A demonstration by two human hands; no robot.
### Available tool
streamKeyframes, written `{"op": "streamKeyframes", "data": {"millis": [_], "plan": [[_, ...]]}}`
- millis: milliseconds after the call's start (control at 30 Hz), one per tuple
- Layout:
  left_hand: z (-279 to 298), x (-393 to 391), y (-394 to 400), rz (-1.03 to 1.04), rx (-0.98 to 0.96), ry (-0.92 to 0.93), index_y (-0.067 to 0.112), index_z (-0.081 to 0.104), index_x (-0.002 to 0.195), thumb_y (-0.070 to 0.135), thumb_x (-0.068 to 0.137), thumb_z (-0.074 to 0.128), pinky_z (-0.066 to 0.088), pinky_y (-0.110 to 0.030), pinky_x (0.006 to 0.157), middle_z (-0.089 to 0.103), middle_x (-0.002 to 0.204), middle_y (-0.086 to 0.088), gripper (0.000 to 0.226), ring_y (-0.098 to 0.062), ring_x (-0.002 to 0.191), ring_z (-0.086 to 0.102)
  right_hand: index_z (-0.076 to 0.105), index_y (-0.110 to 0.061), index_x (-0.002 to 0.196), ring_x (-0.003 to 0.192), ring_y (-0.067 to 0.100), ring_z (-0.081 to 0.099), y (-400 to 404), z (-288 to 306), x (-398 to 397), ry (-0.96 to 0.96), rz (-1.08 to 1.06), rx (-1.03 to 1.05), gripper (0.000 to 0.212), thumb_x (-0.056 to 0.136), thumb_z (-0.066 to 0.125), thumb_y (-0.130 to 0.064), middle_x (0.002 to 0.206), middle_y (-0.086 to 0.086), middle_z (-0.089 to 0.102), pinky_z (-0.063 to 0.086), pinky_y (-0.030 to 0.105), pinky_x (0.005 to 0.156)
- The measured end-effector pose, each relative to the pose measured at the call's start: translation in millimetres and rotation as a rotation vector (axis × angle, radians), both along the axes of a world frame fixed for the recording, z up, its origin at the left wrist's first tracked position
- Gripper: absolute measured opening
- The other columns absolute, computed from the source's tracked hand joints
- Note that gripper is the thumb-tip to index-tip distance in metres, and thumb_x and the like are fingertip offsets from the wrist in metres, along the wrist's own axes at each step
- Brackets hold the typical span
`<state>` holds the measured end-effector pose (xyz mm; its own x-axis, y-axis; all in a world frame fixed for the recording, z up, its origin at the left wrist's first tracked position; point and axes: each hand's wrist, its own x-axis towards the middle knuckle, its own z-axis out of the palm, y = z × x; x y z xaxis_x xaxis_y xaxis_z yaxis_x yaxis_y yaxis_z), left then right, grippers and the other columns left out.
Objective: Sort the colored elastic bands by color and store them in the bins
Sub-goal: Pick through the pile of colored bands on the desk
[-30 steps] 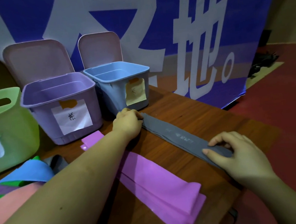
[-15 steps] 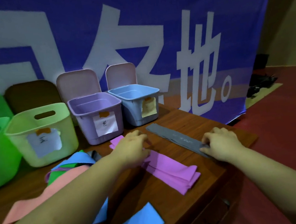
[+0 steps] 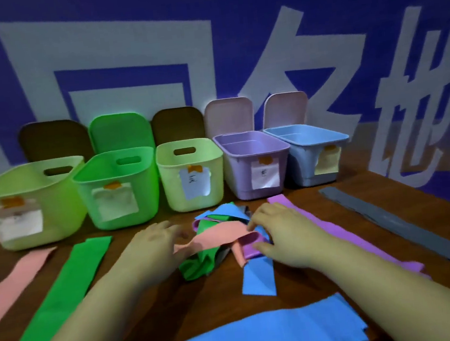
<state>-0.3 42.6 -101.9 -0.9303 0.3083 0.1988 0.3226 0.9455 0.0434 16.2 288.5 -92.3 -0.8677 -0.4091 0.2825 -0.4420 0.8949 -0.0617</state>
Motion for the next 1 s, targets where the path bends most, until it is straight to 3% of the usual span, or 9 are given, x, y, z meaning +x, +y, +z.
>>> {"op": "streamKeyframes", "data": {"millis": [133,233,367,533,667,767,833,900,1000], "plan": [[-16.4,-3.1,-23.3,0.061,0.097,-0.041,0.030,0.058,0.115,0.062,0.088,0.044,0.040,-0.032,0.096,0.056,0.114,0.003,0.044,-0.017,0.113,0.052,0.051,-0.027,0.124,0.120,0.018,0.040,-32.2,-0.3,-17.3,0.054,0.099,0.057,0.036,0.090,0.054,-0.037,0.125,-0.003,0.048,0.030,0.029,0.096],[-19.1,-9.2,-31.1,0.082,0.172,-0.047,0.030,0.056,0.120,0.048,0.092,0.047,0.038,-0.031,0.100,0.054,0.123,0.004,0.034,-0.017,0.119,0.049,0.051,-0.028,0.126,0.120,0.016,0.041,-46.3,-2.1,-31.3,0.064,0.138,0.043,0.037,0.091,0.052,-0.040,0.127,-0.005,0.049,0.028,0.025,0.093],[-25.3,-15.0,-35.1,0.126,0.201,-0.109,0.028,0.051,0.127,0.046,0.094,0.045,0.036,-0.033,0.104,0.051,0.131,0.002,0.038,-0.019,0.124,0.046,0.051,-0.027,0.127,0.119,0.017,0.042,-55.9,-13.7,-49.2,0.017,0.139,0.040,0.041,0.090,0.052,-0.045,0.126,-0.004,0.051,0.030,0.028,0.096],[-25.6,-15.8,-41.3,0.110,0.238,-0.187,0.029,0.051,0.125,0.044,0.095,0.046,0.037,-0.028,0.102,0.053,0.131,0.004,0.034,-0.013,0.121,0.046,0.054,-0.029,0.126,0.116,0.014,0.045,-60.7,-29.0,-57.6,0.029,0.124,-0.091,0.042,0.088,0.056,-0.046,0.122,-0.007,0.052,0.034,0.027,0.089],[-23.8,-13.5,-40.6,0.117,0.240,-0.138,0.030,0.039,0.134,0.039,0.091,0.055,0.031,-0.022,0.102,0.045,0.138,0.006,0.047,-0.012,0.126,0.042,0.055,-0.030,0.124,0.114,0.014,0.046,-57.0,-31.4,-60.4,0.026,0.146,-0.137,0.041,0.085,0.063,-0.038,0.118,-0.008,0.054,0.033,0.024,0.088],[-21.0,-10.1,-39.7,0.137,0.271,-0.074,0.031,0.040,0.136,0.040,0.087,0.060,0.032,-0.022,0.101,0.045,0.131,0.007,0.054,-0.011,0.122,0.045,0.060,-0.031,0.119,0.109,0.014,0.047,-51.3,-32.6,-60.7,0.052,0.140,-0.191,0.039,0.081,0.069,-0.033,0.103,-0.010,0.053,0.026,0.022,0.080],[-20.0,-9.4,-40.6,0.145,0.347,-0.038,0.031,0.050,0.127,0.040,0.084,0.064,0.038,-0.023,0.097,0.049,0.119,0.009,0.046,-0.010,0.112,0.050,0.066,-0.031,0.109,0.101,0.015,0.047,-48.4,-33.3,-61.2,0.056,0.138,-0.201,0.032,0.079,0.071,-0.037,0.090,-0.012,0.048,0.025,0.023,0.078],[-20.0,-9.9,-41.6,0.125,0.452,0.010,0.034,0.061,0.104,0.037,0.079,0.071,0.044,-0.025,0.088,0.055,0.103,0.011,0.028,-0.009,0.098,0.054,0.071,-0.026,0.089,0.090,0.014,0.044,-45.8,-33.4,-62.1,0.070,0.163,-0.223,0.018,0.076,0.074,-0.038,0.082,-0.011,0.048,0.029,0.027,0.077],[-19.6,-10.0,-42.3,0.140,0.651,0.011,0.030,0.061,0.072,0.030,0.074,0.078,0.047,-0.028,0.065,0.059,0.074,0.008,0.017,-0.011,0.070,0.056,0.067,-0.023,0.077,0.086,0.006,0.039,-40.9,-30.2,-59.5,0.055,0.210,-0.320,0.017,0.074,0.074,-0.038,0.086,-0.010,0.054,0.032,0.024,0.076]]}}
